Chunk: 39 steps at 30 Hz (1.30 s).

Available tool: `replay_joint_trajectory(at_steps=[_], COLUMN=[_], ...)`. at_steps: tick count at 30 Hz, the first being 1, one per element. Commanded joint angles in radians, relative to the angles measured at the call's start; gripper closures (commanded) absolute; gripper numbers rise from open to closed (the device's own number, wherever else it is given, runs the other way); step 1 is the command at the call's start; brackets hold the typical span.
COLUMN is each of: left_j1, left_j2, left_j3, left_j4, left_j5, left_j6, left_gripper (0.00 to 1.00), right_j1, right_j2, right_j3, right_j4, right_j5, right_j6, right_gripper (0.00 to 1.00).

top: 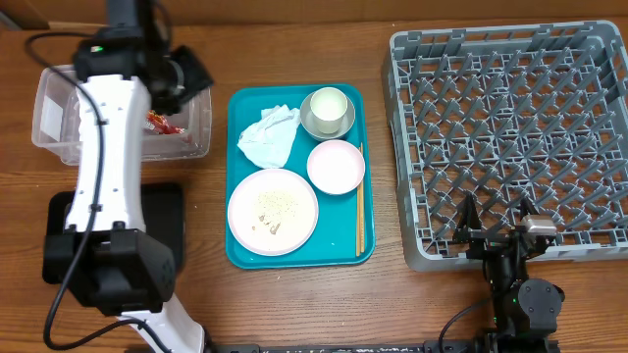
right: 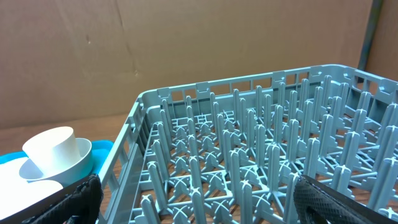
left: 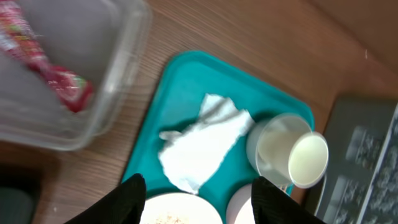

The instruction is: Sort waste into correct bins and load items into the dishwasher

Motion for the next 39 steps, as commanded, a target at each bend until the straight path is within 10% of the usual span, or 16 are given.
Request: replay_joint_trajectory(at_steps=[1,9,24,27,33,39], left_j1=[-0.082,-0.192,-0.192,-0.192,-0.192,-0.18], left_j2=[0.028,0.179,0.397,0.423,0.423,0.354], left_j3=[0.012,0.012,0.012,0.012,0.018,0.134], left_j4=[0.006,0.069,0.086,0.086,0.056,-0.029], left_j5=[-0.104,-0.351,-0.22,-0.218,-0.21,-0.161], left_j6=[0.091,0.154,0.365,0.38,0.377,0.254], left_gripper=[0.41,0.21,0.18,0.31,0.96,0.96], right_j1=[-0.003,-0.003,-0.003,-0.003,-0.003,-0.003], right_j2=[-0.01,-0.01,-0.01,-0.01,-0.01,-0.01], right_j3=[-0.01,-0.01,-0.01,-0.01,-0.01,-0.01], right_j4=[0.006,0.006,0.006,0.006,0.006,0.006], right_j5=[-0.005,-0.005,-0.005,-0.005,-0.005,-0.005], right_j6=[-0.003,-0.003,-0.003,-0.003,-0.003,-0.003], right_gripper=[0.0,0.0,0.0,0.0,0.0,0.0])
